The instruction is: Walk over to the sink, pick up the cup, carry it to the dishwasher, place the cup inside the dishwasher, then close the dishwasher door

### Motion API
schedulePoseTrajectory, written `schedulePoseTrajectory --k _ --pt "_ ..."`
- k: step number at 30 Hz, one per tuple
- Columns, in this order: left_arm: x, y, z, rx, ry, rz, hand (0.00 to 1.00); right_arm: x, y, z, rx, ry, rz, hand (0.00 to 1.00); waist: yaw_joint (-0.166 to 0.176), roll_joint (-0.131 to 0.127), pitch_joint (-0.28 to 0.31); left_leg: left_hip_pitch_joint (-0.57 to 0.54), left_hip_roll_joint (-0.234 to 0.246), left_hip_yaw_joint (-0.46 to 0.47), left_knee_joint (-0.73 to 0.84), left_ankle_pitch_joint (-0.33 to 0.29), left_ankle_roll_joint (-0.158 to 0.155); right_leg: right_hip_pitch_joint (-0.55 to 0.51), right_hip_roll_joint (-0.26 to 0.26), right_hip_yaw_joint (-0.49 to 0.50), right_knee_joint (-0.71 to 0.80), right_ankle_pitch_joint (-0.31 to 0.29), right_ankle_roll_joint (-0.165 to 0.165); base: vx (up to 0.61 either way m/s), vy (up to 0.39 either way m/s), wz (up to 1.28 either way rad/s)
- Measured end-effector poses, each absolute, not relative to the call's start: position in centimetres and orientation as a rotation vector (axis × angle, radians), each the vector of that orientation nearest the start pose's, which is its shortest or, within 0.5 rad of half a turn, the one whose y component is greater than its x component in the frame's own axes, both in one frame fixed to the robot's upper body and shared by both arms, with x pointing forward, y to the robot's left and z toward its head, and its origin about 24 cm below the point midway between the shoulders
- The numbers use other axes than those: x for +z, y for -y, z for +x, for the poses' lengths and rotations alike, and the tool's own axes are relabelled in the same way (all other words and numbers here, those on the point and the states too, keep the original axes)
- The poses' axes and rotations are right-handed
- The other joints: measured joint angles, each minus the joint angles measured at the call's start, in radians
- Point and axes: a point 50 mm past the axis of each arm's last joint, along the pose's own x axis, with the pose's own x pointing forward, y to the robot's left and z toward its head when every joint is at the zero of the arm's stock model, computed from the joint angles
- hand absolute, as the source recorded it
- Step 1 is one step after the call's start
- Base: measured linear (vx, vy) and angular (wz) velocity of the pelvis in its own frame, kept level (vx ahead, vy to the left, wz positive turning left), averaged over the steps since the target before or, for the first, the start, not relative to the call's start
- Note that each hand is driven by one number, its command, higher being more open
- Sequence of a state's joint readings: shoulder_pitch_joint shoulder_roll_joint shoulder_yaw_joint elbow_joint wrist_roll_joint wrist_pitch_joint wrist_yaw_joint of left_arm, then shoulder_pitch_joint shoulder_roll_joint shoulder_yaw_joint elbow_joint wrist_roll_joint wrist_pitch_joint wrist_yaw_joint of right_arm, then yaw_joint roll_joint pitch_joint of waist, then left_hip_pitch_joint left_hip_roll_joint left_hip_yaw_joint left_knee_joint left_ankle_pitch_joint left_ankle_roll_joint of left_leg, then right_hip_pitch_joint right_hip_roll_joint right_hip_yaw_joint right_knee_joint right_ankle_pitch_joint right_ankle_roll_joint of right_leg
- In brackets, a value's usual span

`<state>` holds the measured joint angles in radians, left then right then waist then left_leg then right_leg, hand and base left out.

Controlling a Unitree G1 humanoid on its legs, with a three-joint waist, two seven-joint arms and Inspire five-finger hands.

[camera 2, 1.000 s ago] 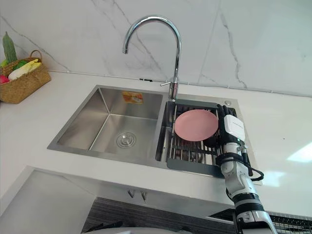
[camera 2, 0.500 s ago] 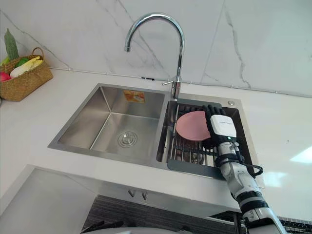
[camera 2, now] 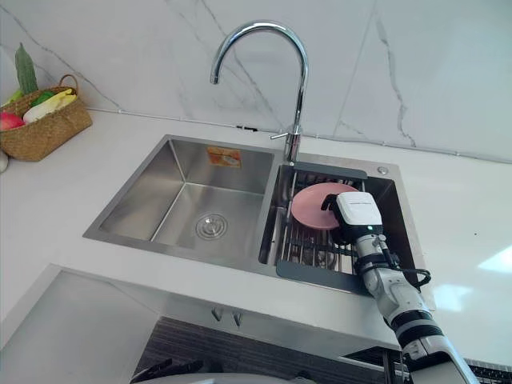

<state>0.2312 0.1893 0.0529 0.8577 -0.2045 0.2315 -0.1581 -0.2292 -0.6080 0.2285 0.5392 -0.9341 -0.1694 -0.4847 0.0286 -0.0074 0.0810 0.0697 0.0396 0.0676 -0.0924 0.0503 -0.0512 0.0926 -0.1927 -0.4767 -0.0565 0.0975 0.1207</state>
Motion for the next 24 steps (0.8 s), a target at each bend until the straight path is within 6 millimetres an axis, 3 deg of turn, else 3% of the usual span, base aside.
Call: schedulePoseTrajectory --k 12,16,20,24 --pt "-15.7 -22.2 5.9 0.130 -1.264 -0.144 1.00 4.0 24.8 28.1 -0.022 0.283 -1.563 0.00 0.006 0.000 0.003 0.011 0.011 0.025 0.000 -0.004 0.001 -0.003 0.006 0.024 0.000 -0.001 0.001 0.00 0.000 -0.05" --pt "-15.7 -22.2 5.8 0.130 -1.271 -0.141 1.00 5.1 24.1 28.0 -0.030 0.343 -1.523 0.00 -0.014 0.003 0.005 0.016 0.016 0.037 0.001 -0.007 -0.003 -0.006 0.010 0.038 0.000 -0.001 0.000 0.00 -0.006 -0.12" --pt "-15.7 -22.2 5.8 0.128 -1.276 -0.136 1.00 7.4 23.3 27.7 -0.094 0.432 -1.343 0.00 -0.020 0.006 0.005 0.028 0.020 0.058 0.005 -0.012 -0.004 -0.008 0.015 0.060 0.000 -0.001 0.000 0.01 -0.004 -0.15" --pt "-15.7 -22.1 5.7 0.129 -1.288 -0.139 1.00 11.1 23.7 27.1 -0.224 0.517 -1.072 0.00 -0.024 0.006 0.005 0.040 0.020 0.075 0.005 -0.016 -0.003 -0.008 0.015 0.076 0.000 0.000 -0.001 0.01 -0.002 -0.13"
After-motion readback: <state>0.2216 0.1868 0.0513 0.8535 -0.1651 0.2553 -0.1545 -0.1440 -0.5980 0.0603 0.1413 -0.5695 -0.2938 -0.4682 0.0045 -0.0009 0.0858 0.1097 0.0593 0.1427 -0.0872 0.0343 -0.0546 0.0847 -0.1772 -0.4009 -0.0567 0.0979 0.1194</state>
